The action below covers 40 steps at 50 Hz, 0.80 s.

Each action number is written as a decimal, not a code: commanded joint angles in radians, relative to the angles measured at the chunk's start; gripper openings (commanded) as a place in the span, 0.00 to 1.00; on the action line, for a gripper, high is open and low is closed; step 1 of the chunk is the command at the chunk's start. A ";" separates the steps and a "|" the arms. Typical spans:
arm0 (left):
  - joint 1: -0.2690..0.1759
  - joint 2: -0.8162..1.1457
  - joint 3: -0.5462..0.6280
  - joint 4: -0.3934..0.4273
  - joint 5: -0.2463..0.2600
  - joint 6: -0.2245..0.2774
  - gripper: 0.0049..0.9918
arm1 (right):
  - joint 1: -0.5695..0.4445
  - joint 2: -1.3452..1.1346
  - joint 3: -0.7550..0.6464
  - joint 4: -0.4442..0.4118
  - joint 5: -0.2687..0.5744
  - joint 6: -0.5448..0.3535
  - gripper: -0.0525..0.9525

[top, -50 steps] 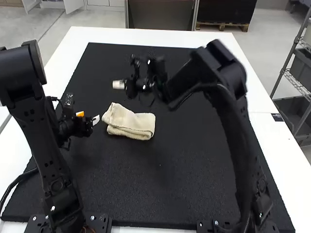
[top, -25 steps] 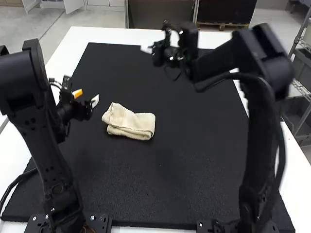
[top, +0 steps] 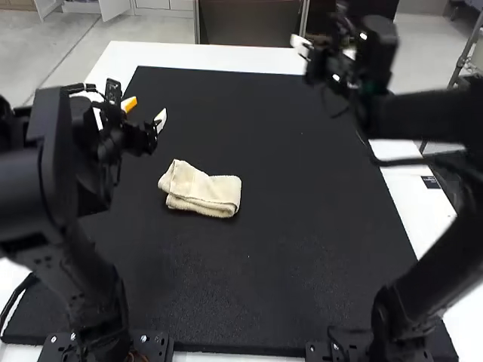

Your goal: Fold the towel.

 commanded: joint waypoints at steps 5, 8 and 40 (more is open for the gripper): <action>-0.009 -0.095 -0.037 -0.011 -0.105 -0.012 0.97 | -0.130 -0.139 -0.132 0.028 0.020 -0.037 0.03; -0.007 -0.126 -0.053 -0.008 -0.127 -0.012 0.97 | -0.161 -0.165 -0.170 0.030 0.007 -0.042 0.03; -0.001 -0.644 -0.240 -0.113 -0.220 0.009 0.97 | -0.333 -0.543 -0.530 0.099 -0.112 -0.028 0.64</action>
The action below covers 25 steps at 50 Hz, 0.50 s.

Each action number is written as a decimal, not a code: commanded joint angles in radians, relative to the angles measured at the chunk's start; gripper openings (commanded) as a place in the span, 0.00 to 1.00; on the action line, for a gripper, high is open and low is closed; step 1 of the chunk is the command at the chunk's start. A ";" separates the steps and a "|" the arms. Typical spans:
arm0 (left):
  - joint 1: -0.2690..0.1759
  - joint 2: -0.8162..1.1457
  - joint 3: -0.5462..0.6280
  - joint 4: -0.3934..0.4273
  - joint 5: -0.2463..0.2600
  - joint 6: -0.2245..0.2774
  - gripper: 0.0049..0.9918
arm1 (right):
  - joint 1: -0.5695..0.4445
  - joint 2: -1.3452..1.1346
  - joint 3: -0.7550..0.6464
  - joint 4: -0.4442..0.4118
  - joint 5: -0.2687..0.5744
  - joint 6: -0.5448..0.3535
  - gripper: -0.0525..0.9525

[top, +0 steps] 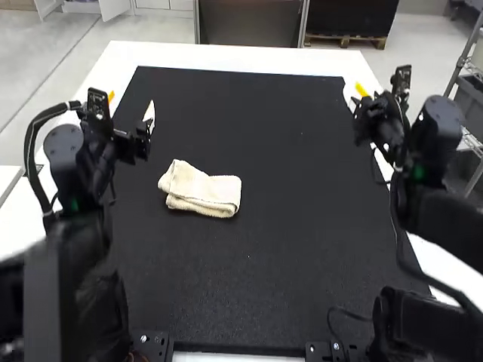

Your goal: Fold the towel.

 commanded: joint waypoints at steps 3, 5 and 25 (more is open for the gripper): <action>0.002 -0.157 -0.038 -0.043 -0.018 0.005 0.97 | -0.046 -0.102 -0.062 0.003 -0.071 0.020 0.71; 0.002 -0.211 -0.047 -0.069 -0.023 0.000 0.97 | -0.055 -0.132 -0.079 0.000 -0.077 0.020 0.77; 0.010 -0.725 -0.101 -0.391 -0.038 -0.101 0.97 | -0.181 -0.475 -0.208 -0.063 -0.135 0.025 0.95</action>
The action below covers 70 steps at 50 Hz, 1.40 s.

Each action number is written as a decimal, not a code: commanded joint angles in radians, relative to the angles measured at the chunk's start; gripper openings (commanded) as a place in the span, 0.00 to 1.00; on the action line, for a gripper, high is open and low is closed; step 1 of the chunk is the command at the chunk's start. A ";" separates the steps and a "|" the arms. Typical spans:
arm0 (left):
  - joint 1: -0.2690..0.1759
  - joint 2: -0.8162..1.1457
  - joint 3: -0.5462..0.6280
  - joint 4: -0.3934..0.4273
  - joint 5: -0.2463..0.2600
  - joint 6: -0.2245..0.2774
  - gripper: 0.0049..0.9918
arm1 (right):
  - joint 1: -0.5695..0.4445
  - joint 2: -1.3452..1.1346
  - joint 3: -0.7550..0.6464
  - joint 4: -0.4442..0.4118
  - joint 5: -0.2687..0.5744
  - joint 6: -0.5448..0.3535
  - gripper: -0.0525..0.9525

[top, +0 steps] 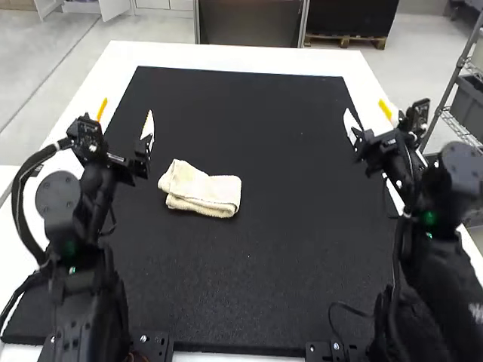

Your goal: Fold the towel.

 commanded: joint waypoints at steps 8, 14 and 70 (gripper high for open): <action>0.044 -0.017 -0.005 -0.005 -0.015 -0.045 0.97 | -0.097 -0.268 -0.105 -0.001 -0.047 0.057 0.95; 0.068 -0.034 -0.005 -0.032 -0.015 -0.029 0.97 | -0.136 -0.442 -0.134 -0.090 -0.044 0.048 0.95; 0.105 -0.034 -0.004 -0.548 -0.040 0.524 0.97 | -0.219 -0.520 -0.134 -0.936 0.120 -0.544 0.96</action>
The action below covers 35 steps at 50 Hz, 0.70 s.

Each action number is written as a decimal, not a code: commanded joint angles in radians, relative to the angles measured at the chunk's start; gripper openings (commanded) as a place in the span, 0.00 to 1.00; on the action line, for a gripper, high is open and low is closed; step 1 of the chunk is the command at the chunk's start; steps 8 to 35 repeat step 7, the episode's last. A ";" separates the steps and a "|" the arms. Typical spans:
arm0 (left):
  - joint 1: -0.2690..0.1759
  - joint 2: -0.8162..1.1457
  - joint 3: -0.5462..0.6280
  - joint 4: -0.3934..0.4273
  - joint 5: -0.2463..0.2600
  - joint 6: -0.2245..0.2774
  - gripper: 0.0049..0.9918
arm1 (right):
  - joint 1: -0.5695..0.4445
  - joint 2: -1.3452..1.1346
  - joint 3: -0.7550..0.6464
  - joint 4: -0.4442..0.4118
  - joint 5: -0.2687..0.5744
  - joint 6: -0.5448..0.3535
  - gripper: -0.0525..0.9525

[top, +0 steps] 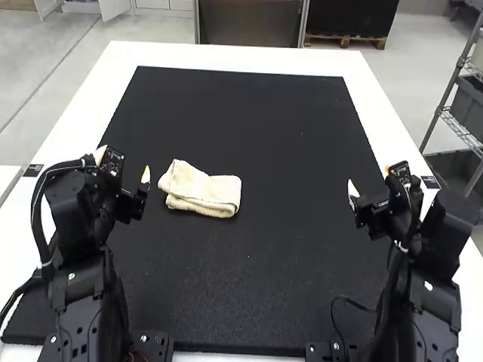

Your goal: Fold the towel.

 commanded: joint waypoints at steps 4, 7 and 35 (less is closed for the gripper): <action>0.012 -0.014 -0.004 0.026 -0.009 0.018 0.97 | -0.023 -0.009 -0.034 -0.067 0.131 -0.043 0.96; 0.012 -0.014 -0.004 0.033 -0.009 0.013 0.97 | -0.018 -0.007 -0.034 -0.055 0.125 -0.034 0.96; 0.012 -0.014 -0.004 0.033 -0.009 0.013 0.97 | -0.018 -0.007 -0.034 -0.055 0.125 -0.034 0.96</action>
